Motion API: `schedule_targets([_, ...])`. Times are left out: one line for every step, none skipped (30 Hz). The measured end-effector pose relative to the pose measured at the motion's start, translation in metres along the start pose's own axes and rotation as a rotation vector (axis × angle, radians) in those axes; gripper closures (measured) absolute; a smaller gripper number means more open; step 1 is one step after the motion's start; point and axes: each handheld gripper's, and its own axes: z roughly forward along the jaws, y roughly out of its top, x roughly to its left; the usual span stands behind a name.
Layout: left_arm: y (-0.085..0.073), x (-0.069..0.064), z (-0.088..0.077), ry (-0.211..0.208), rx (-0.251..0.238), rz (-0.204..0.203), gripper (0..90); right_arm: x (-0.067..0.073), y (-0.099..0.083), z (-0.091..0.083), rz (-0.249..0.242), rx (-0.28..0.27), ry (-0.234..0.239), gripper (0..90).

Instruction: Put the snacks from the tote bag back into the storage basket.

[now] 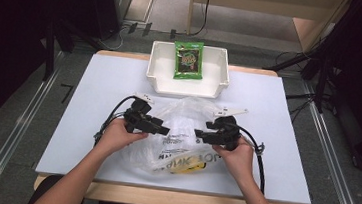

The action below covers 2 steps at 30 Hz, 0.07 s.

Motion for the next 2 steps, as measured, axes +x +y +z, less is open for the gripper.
schedule_targets([0.0,0.0001,0.0001,0.0,0.0,0.0,42.8,-0.0003,0.0,0.0001,-0.002,0.0,0.0,42.8])
schedule_targets([0.0,0.0001,0.0,0.0,-0.001,0.0,42.7,-0.0005,0.0,0.0003,0.001,0.0,0.001,42.9])
